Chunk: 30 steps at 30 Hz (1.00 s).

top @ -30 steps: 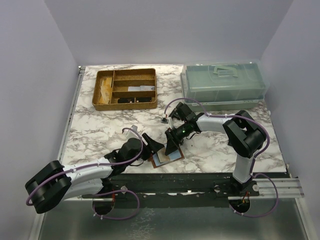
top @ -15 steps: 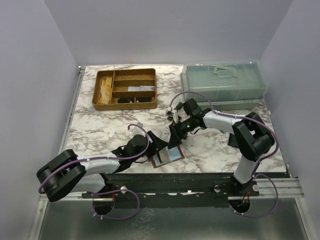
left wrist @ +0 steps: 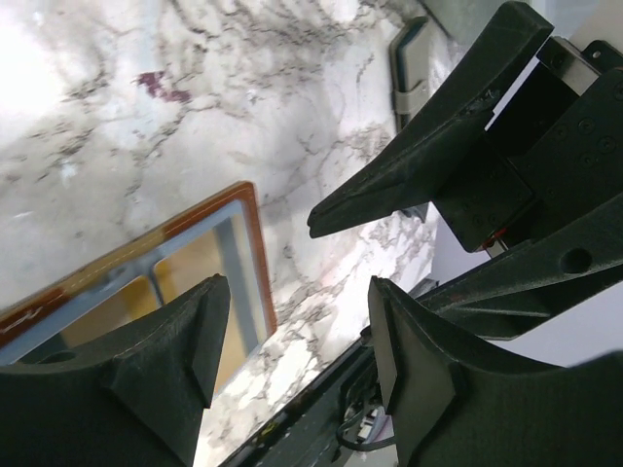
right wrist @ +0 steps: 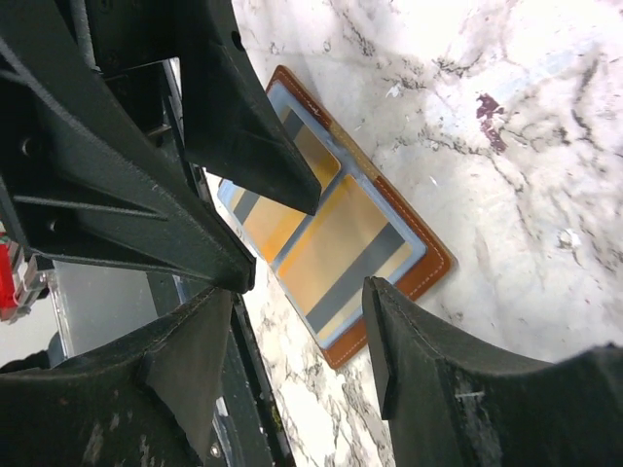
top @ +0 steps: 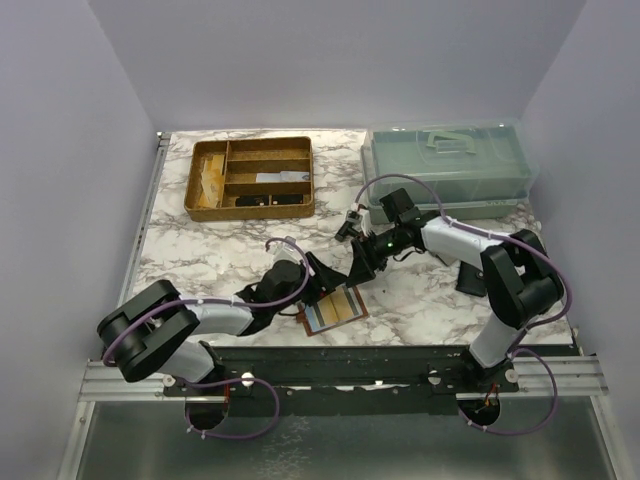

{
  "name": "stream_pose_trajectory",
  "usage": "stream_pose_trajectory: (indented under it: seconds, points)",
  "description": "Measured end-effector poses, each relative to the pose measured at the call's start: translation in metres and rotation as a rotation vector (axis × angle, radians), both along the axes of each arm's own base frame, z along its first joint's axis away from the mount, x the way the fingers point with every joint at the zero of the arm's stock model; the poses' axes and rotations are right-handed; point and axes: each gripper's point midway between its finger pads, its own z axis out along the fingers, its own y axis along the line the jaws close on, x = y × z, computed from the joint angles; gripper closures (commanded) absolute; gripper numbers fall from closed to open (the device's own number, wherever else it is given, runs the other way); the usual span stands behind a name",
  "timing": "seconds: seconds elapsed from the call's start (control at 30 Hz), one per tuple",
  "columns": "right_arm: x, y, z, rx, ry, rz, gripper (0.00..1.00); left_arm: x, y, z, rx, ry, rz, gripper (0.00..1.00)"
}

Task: Take the credit cards out of the card holder
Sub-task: Remove the credit card from the card holder.

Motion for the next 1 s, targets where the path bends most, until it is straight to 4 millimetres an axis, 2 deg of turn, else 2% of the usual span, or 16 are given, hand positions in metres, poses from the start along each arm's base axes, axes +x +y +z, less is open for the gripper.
stream_pose_trajectory:
  seconds: [0.17, 0.3, 0.4, 0.47, 0.5, 0.6, 0.7, 0.9, 1.0]
  points:
    - [0.006, -0.005, 0.014, 0.024, -0.034, -0.021, 0.42, 0.008, -0.007, 0.010, -0.043, -0.020, -0.007, 0.36]
    - [0.003, -0.002, 0.021, 0.069, -0.028, -0.009, 0.44, 0.007, -0.004, 0.018, -0.064, -0.039, -0.014, 0.35]
    - [-0.002, 0.002, 0.025, 0.113, 0.001, 0.009, 0.45, -0.003, 0.008, 0.029, -0.084, -0.078, -0.021, 0.21]
    - [-0.003, 0.005, 0.026, 0.141, 0.026, 0.020, 0.48, -0.010, 0.016, 0.040, -0.102, -0.104, -0.022, 0.05]
    - [-0.004, 0.007, 0.024, 0.149, 0.043, 0.023, 0.48, -0.012, 0.019, 0.045, -0.107, -0.115, -0.019, 0.02]
    - [-0.008, 0.008, 0.015, 0.154, 0.103, 0.023, 0.48, -0.017, 0.032, 0.049, -0.116, -0.124, 0.006, 0.01]
    - [-0.015, 0.010, 0.005, 0.141, 0.147, 0.020, 0.48, -0.024, 0.048, 0.038, -0.097, -0.102, 0.039, 0.01]
    - [-0.036, 0.029, -0.006, 0.112, 0.152, 0.063, 0.48, -0.034, 0.067, 0.019, -0.035, -0.038, 0.073, 0.15]
    - [-0.041, 0.034, -0.012, 0.090, 0.148, 0.062, 0.48, -0.037, 0.072, 0.006, 0.008, 0.007, 0.082, 0.17]
